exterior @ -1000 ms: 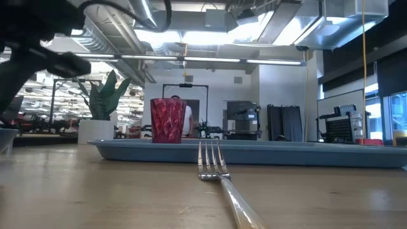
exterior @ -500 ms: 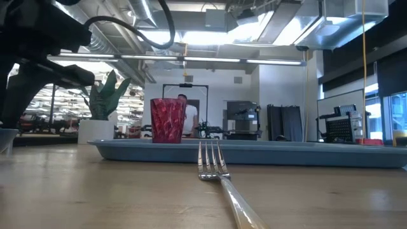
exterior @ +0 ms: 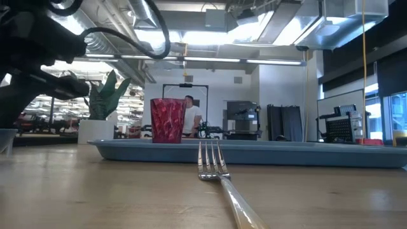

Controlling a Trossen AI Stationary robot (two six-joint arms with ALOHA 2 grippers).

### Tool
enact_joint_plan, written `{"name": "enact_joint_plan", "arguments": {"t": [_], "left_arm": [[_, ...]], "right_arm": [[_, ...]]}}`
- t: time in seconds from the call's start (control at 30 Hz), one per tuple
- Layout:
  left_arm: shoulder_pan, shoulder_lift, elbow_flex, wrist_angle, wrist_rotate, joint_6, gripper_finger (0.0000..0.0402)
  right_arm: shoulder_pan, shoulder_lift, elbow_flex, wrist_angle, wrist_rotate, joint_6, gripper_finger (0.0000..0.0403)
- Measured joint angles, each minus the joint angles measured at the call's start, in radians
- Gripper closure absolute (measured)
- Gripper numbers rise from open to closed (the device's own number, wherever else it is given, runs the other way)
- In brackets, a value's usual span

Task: Pick and place plate/cup/fork/spoon on tray
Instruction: Put the gray plate at the center of the light blue tray

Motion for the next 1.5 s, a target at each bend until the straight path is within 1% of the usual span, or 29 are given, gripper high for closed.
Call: {"name": "enact_joint_plan", "arguments": {"t": [0.13,0.37,0.47,0.53,0.67,0.8,0.97,1.1,1.23,1.3,1.4,1.43,1.5], "left_arm": [[0.002,0.0,-0.011,0.005,-0.003,0.002,0.0354],[0.001,0.0,-0.053,0.067,-0.012,-0.003,0.0356],[0.006,0.001,-0.051,0.068,-0.003,-0.022,0.0377],[0.018,0.001,-0.047,0.068,0.029,-0.03,0.0392],[0.054,0.002,-0.014,0.049,0.059,-0.077,0.0397],[0.103,-0.009,0.082,-0.056,0.046,-0.065,0.0398],[0.18,-0.038,0.234,-0.205,0.085,0.0,0.0399],[0.252,-0.037,0.366,-0.317,0.097,0.007,0.0399],[0.33,-0.029,0.475,-0.345,0.096,-0.01,0.04],[0.371,-0.029,0.521,-0.347,0.072,-0.047,0.04],[0.425,-0.016,0.588,-0.334,-0.015,-0.133,0.04],[0.44,-0.009,0.607,-0.337,-0.05,-0.163,0.04],[0.468,0.015,0.647,-0.325,-0.085,-0.216,0.04]], "right_arm": [[0.0,0.0,0.0,0.0,0.0,0.0,0.04],[0.0,0.0,0.0,0.0,0.0,0.0,0.04],[0.0,0.0,0.0,0.0,0.0,0.008,0.04],[0.0,0.0,0.0,0.0,0.0,0.026,0.04],[0.0,0.0,0.0,0.0,0.0,0.031,0.04],[0.0,0.0,0.0,0.0,0.001,0.032,0.04],[0.0,0.0,0.0,-0.001,0.001,0.029,0.04],[0.0,-0.005,0.0,-0.009,0.0,0.009,0.04],[0.0,-0.016,0.001,-0.03,0.0,0.003,0.04],[0.0,-0.026,0.001,-0.045,0.0,0.003,0.04],[0.001,-0.046,0.001,-0.062,0.008,0.002,0.04],[0.005,-0.054,0.001,-0.065,0.024,0.001,0.04],[0.017,-0.067,0.001,-0.075,0.074,0.0,0.04]]}}
